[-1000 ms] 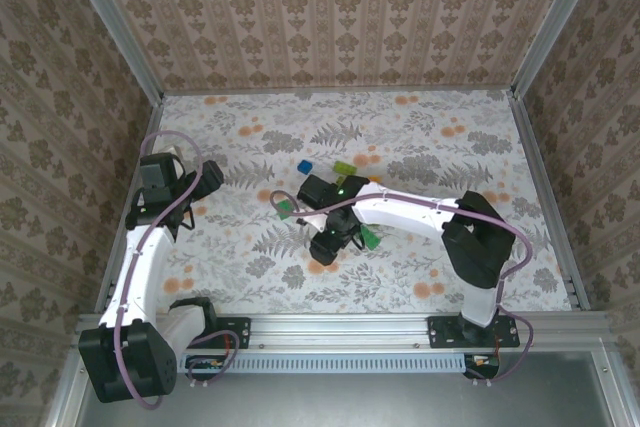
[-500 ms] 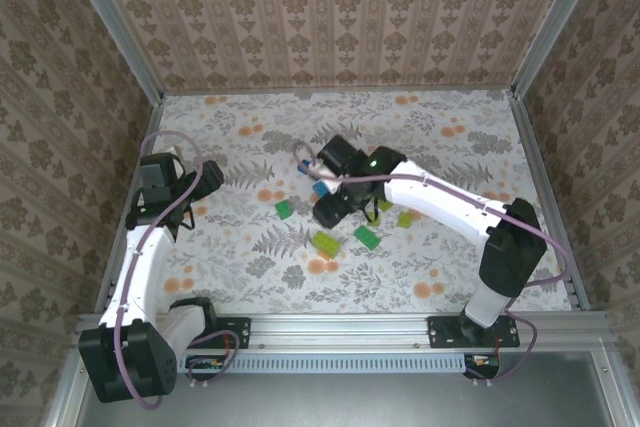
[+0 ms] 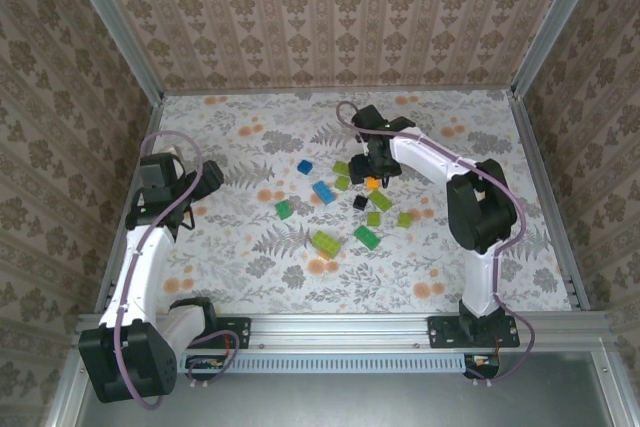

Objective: Assemble a carrot with lego

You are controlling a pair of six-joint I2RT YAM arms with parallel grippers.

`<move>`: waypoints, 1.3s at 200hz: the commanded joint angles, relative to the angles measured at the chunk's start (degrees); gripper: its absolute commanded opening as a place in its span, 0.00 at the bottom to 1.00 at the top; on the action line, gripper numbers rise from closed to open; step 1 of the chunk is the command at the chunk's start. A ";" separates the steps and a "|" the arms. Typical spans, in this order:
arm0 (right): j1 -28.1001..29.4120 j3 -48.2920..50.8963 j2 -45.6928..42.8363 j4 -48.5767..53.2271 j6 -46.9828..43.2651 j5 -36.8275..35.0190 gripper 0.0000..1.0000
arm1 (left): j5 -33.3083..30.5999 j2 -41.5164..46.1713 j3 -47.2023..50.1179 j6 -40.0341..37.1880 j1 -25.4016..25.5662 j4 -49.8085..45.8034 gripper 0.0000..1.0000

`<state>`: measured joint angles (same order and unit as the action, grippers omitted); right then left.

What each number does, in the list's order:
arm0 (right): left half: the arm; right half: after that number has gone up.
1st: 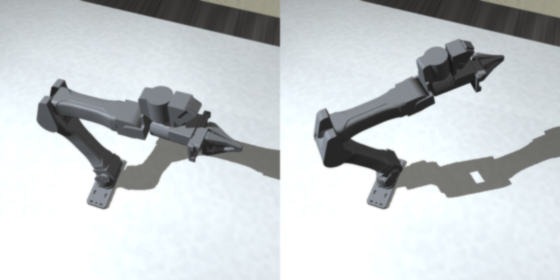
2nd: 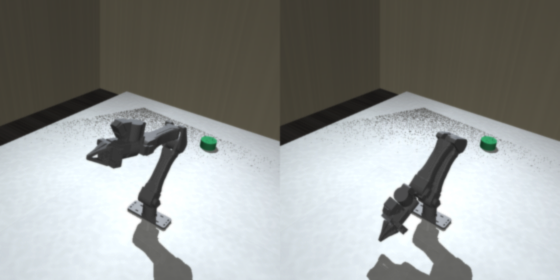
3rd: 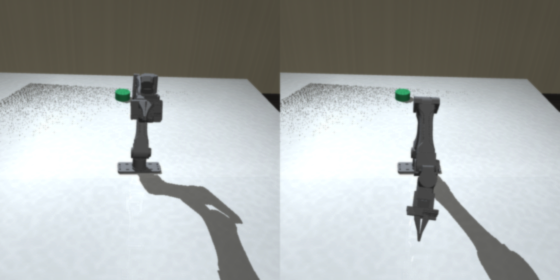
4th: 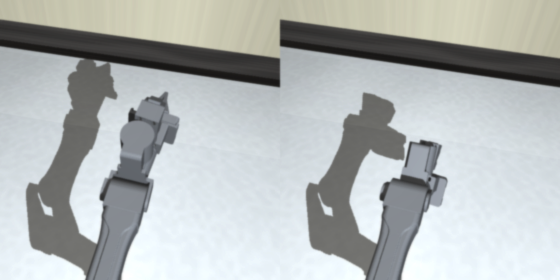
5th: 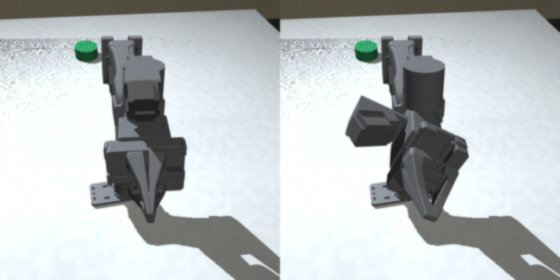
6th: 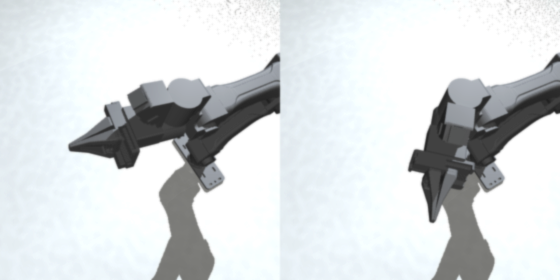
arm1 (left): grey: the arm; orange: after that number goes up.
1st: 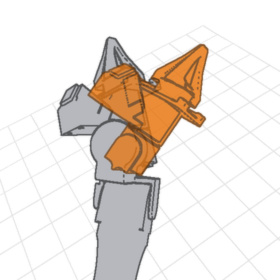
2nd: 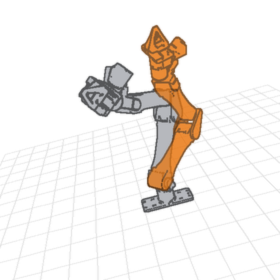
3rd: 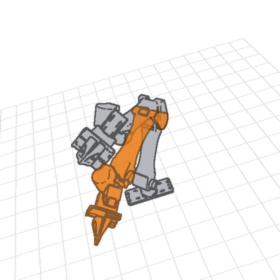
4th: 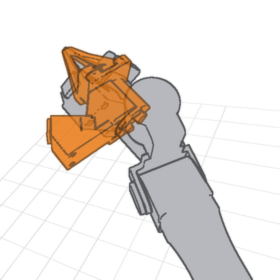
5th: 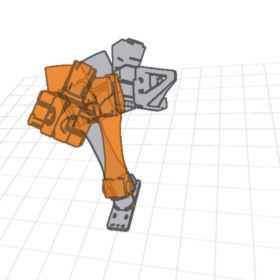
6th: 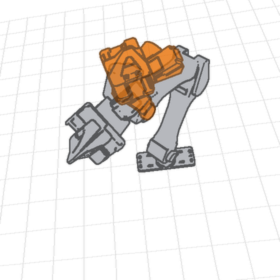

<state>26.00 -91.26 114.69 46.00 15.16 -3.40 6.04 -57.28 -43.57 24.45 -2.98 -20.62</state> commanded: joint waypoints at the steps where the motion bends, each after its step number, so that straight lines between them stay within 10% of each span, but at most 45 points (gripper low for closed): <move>1: -1.02 -1.82 2.25 -2.09 2.37 1.11 0.73 | 0.11 0.94 -0.06 0.42 0.52 0.10 0.94; 260: -1.60 3.51 -1.59 -3.19 0.73 2.62 0.39 | -0.23 0.24 -0.07 0.30 0.51 0.46 0.94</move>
<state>23.99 -89.56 119.90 40.95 17.76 -1.50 6.04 -57.28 -43.57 24.45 -2.98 -20.60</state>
